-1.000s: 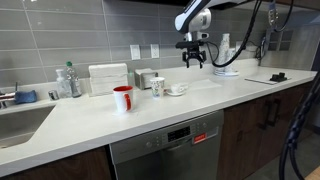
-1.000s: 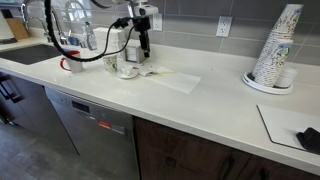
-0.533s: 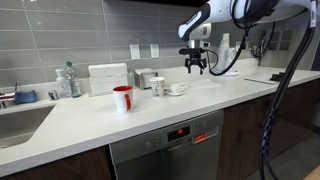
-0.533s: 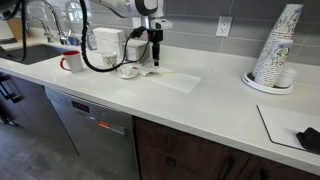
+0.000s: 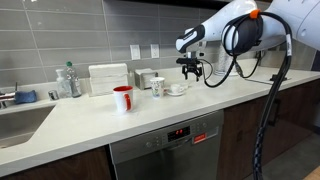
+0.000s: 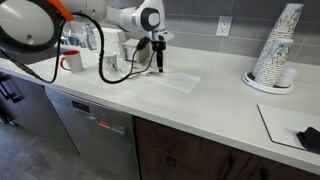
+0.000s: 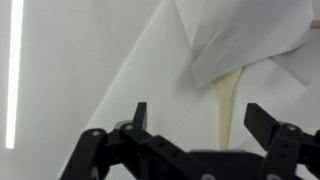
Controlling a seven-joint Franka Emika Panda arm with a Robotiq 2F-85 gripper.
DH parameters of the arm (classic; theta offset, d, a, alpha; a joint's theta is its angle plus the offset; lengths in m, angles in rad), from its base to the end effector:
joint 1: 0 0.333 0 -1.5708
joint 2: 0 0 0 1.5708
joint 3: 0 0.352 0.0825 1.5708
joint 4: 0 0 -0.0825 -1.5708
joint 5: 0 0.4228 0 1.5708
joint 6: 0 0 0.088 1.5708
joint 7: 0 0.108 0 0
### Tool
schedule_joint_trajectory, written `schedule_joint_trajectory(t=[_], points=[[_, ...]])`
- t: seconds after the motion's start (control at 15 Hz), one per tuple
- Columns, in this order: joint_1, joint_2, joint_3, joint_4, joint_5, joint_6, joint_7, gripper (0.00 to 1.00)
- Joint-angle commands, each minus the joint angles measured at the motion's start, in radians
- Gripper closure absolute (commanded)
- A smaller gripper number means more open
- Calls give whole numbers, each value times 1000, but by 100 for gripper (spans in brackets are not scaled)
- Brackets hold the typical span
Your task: Put the spoon in the right cup
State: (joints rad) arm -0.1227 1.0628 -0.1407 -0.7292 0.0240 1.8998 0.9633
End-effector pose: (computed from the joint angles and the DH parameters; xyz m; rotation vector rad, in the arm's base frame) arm 0.8616 -0.1661 0.3255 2.5843 -1.6828 0.2186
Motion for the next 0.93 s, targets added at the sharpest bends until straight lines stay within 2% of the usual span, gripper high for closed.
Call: schedule_joint_trajectory(t=[0.0, 0.33, 0.4, 0.6, 0.67, 0.8, 0.87], points=[[9, 111, -21, 139, -24, 40, 37, 0], [27, 169, -54, 190, -69, 132, 54, 0], [31, 177, -60, 197, -80, 147, 54, 3], [44, 198, -78, 210, -110, 186, 55, 20], [48, 204, -83, 213, -120, 194, 56, 32], [53, 213, -91, 216, -132, 209, 54, 30], [56, 216, -95, 216, -138, 214, 54, 38]])
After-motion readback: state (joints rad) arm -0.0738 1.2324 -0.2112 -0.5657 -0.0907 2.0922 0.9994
